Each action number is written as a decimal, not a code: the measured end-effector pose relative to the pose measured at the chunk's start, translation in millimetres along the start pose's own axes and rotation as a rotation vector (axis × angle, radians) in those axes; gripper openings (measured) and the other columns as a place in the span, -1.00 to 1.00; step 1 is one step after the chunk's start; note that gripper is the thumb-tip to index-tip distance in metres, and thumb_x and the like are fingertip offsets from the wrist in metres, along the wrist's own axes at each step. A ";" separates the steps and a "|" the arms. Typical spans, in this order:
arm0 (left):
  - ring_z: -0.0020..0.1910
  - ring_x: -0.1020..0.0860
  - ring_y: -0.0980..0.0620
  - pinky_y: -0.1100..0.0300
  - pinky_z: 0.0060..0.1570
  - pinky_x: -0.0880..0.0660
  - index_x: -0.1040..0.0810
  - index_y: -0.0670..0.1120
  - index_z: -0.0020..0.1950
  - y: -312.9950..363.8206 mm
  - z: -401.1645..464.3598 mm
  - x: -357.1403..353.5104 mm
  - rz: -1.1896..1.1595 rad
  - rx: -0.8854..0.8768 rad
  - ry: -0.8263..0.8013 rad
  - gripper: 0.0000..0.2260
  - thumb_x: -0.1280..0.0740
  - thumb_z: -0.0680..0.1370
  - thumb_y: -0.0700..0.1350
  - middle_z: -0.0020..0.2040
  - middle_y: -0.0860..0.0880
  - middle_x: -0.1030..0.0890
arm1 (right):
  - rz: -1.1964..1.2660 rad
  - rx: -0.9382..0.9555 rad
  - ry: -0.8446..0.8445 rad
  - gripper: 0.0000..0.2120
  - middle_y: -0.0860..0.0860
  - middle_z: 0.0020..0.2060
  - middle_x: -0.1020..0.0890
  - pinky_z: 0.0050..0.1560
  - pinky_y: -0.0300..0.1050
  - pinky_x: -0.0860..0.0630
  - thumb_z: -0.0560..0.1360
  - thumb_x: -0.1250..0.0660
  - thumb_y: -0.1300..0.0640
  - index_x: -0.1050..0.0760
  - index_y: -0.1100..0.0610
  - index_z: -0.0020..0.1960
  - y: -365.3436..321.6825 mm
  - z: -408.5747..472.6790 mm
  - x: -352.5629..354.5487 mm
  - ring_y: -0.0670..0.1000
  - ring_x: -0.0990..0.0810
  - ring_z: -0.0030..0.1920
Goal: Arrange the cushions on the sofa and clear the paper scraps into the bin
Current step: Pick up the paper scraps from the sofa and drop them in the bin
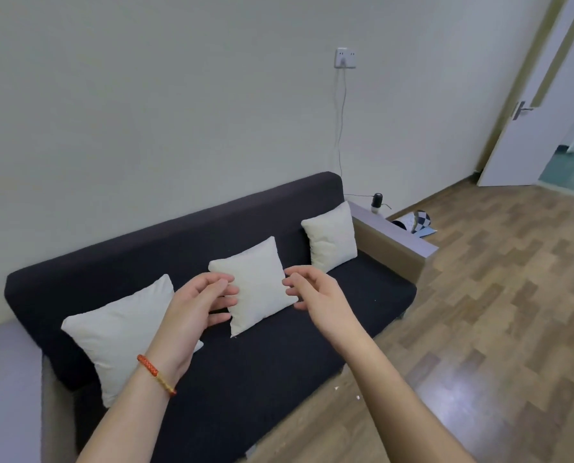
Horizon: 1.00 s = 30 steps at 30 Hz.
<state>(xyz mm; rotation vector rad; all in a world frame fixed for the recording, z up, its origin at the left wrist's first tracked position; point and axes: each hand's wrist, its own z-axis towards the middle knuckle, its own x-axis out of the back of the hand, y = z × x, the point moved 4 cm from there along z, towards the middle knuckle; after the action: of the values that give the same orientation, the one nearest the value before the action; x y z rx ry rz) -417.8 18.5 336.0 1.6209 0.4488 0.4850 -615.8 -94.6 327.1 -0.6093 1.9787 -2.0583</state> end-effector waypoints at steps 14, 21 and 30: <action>0.13 -0.71 -0.07 -0.06 0.22 -0.61 -0.67 -0.03 0.17 -1.4 112.4 -142.3 -0.027 0.070 0.189 -0.80 -0.30 0.70 0.01 0.09 -0.05 -0.75 | 0.002 -0.127 -0.082 -0.81 -0.09 0.05 -0.73 0.19 0.01 -0.65 0.68 -0.26 0.01 -0.64 -0.08 0.16 56.9 170.6 126.5 -0.12 -0.69 0.08; 0.14 -0.71 -0.07 -0.02 0.16 -0.65 -0.68 -0.02 0.15 -15.4 152.4 -115.5 -0.008 0.106 0.221 -0.80 -0.28 0.70 -0.02 0.10 -0.07 -0.75 | 0.000 -0.145 -0.153 -0.79 -0.08 0.08 -0.72 0.21 0.02 -0.66 0.68 -0.25 0.00 -0.64 -0.04 0.18 55.7 209.6 98.3 -0.08 -0.70 0.11; 0.08 -0.73 0.00 -0.01 0.14 -0.65 -0.68 -0.01 0.11 -15.2 185.1 -155.4 -0.031 0.116 0.262 -0.83 -0.32 0.67 -0.01 0.05 -0.02 -0.75 | -0.015 -0.145 -0.249 -0.78 -0.06 0.10 -0.73 0.24 0.11 -0.64 0.67 -0.26 0.00 -0.67 -0.02 0.15 60.2 267.5 107.0 -0.04 -0.70 0.14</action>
<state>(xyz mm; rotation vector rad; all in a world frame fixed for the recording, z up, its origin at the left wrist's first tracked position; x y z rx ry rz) -444.6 -219.0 296.8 1.6656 0.7082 0.6612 -600.7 -385.4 284.4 -0.8665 1.9905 -1.7584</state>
